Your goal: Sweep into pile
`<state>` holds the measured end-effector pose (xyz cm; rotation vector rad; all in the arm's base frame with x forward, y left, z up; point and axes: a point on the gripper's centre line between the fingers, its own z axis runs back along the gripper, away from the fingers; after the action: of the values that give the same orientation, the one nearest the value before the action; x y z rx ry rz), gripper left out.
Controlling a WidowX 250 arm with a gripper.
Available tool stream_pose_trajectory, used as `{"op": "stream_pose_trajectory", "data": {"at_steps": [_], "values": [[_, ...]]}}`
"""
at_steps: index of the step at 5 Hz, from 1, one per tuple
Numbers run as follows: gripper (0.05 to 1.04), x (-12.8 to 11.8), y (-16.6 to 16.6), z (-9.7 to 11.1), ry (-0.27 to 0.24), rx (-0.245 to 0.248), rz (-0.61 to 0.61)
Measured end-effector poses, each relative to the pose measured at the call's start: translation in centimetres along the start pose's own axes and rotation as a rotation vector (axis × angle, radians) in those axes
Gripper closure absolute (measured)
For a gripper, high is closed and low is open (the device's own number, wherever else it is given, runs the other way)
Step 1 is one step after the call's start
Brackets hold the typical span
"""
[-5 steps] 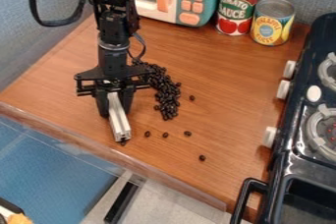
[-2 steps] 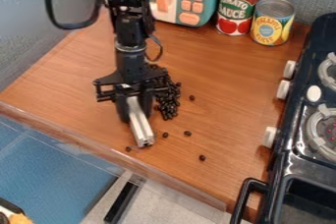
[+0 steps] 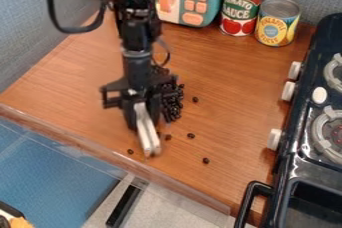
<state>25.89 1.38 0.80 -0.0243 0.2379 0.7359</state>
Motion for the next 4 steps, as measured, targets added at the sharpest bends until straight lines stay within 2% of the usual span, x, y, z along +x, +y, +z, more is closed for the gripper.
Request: {"op": "stream_pose_trajectory", "data": {"at_steps": [2,3,4], "values": [[0.692,-0.7,2.8,2.9,0.006,-0.099,0.042],[0.692,-0.4,3.6,3.4,-0.001,-0.108,0.060],[0.692,0.1,4.2,2.8,-0.008,-0.133,0.208]]}}
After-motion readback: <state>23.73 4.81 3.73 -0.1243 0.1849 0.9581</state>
